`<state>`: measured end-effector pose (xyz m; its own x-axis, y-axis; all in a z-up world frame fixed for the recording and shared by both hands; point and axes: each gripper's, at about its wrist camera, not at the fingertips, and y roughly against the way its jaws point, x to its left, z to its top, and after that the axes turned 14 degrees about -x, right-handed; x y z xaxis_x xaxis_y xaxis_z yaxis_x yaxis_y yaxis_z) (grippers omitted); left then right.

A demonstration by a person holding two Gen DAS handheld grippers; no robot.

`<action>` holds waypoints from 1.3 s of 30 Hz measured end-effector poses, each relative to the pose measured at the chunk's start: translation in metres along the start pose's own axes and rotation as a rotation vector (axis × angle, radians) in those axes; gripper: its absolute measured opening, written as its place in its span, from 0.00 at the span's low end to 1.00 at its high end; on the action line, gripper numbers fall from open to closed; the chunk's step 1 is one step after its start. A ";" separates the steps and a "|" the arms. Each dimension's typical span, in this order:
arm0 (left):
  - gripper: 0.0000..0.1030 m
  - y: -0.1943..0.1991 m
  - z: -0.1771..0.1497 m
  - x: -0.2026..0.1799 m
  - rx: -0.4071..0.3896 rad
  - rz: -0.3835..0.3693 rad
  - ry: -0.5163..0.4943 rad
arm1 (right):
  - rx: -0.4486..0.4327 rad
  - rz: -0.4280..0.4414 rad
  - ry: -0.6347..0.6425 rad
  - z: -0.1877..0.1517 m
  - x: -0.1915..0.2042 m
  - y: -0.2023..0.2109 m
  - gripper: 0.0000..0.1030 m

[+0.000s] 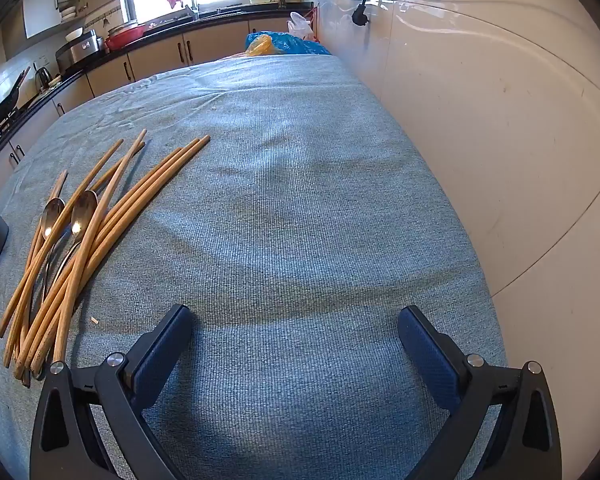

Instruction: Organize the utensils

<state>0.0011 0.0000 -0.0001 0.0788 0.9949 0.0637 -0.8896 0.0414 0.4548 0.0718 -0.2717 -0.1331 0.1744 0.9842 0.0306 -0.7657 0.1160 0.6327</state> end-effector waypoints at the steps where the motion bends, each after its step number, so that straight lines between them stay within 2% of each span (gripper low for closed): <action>1: 0.91 -0.001 0.000 0.001 0.003 0.001 0.003 | -0.003 0.007 -0.020 0.000 -0.001 0.001 1.00; 3: 0.91 -0.001 0.001 0.005 0.008 -0.011 0.019 | 0.005 0.022 -0.004 -0.002 -0.002 0.003 1.00; 4: 0.91 0.005 -0.004 0.002 -0.013 0.014 -0.002 | 0.010 0.030 -0.002 -0.003 -0.004 0.006 1.00; 7: 0.91 0.002 -0.004 0.000 0.020 0.015 -0.013 | 0.009 0.063 -0.014 -0.004 -0.007 0.021 1.00; 13: 0.91 0.010 -0.006 -0.009 -0.001 0.037 -0.041 | -0.152 0.256 0.063 -0.003 0.013 0.102 1.00; 15: 0.91 0.012 -0.007 -0.008 -0.008 0.039 -0.040 | -0.189 0.295 0.090 -0.003 0.026 0.122 1.00; 22: 0.91 0.018 -0.009 -0.005 -0.023 0.044 -0.036 | -0.222 0.309 0.096 -0.016 0.061 0.165 0.97; 30: 0.91 0.018 -0.012 0.004 -0.022 0.052 -0.015 | -0.237 0.362 0.138 -0.014 0.076 0.174 0.96; 39: 0.91 0.018 -0.013 0.007 -0.017 0.050 -0.009 | -0.212 0.404 0.162 -0.014 0.082 0.169 0.89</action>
<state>-0.0203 0.0089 -0.0033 0.0381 0.9948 0.0940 -0.8999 -0.0067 0.4361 -0.0516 -0.1692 -0.0347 -0.2488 0.9623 0.1099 -0.8644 -0.2718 0.4230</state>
